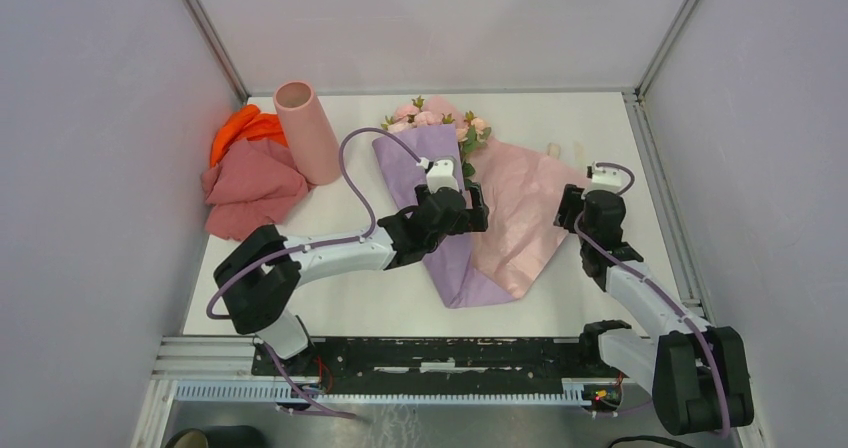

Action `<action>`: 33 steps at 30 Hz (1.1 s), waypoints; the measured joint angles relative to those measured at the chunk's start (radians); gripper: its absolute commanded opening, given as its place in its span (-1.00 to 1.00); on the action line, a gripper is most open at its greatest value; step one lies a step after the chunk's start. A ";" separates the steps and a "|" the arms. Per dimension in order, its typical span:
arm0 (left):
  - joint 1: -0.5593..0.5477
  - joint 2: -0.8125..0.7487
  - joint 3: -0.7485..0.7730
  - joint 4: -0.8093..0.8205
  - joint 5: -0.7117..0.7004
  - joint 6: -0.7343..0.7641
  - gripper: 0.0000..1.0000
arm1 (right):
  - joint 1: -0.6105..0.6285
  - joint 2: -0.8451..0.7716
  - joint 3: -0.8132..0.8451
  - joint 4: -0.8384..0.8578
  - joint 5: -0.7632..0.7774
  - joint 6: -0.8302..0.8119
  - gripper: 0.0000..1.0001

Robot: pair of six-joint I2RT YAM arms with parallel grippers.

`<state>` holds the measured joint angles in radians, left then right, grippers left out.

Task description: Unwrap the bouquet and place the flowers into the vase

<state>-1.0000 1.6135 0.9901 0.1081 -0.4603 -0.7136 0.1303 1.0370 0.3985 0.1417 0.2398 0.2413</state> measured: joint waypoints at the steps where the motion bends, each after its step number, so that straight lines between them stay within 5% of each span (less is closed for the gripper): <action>1: 0.000 0.003 0.000 -0.002 0.000 0.000 1.00 | -0.008 0.000 0.000 0.016 -0.006 0.003 0.20; 4: 0.000 0.017 0.005 -0.007 0.001 0.000 1.00 | -0.029 0.000 0.000 0.052 -0.022 0.009 -0.02; 11: 0.000 0.019 0.014 -0.010 0.009 0.000 1.00 | -0.086 0.006 -0.007 0.100 -0.060 0.017 0.02; 14: 0.000 0.019 0.014 -0.010 0.010 0.001 1.00 | -0.095 0.006 -0.015 0.111 -0.079 0.021 -0.30; 17: 0.000 0.021 0.016 -0.010 0.014 0.000 1.00 | -0.099 0.020 -0.015 0.127 -0.098 0.022 -1.00; 33: 0.000 0.023 0.017 -0.010 0.016 0.005 0.99 | -0.131 0.008 -0.042 0.160 -0.150 0.024 -1.00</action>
<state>-1.0000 1.6367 1.0069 0.0986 -0.4438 -0.7086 -0.0006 1.0447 0.3569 0.3019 0.0898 0.2649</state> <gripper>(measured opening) 0.994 0.006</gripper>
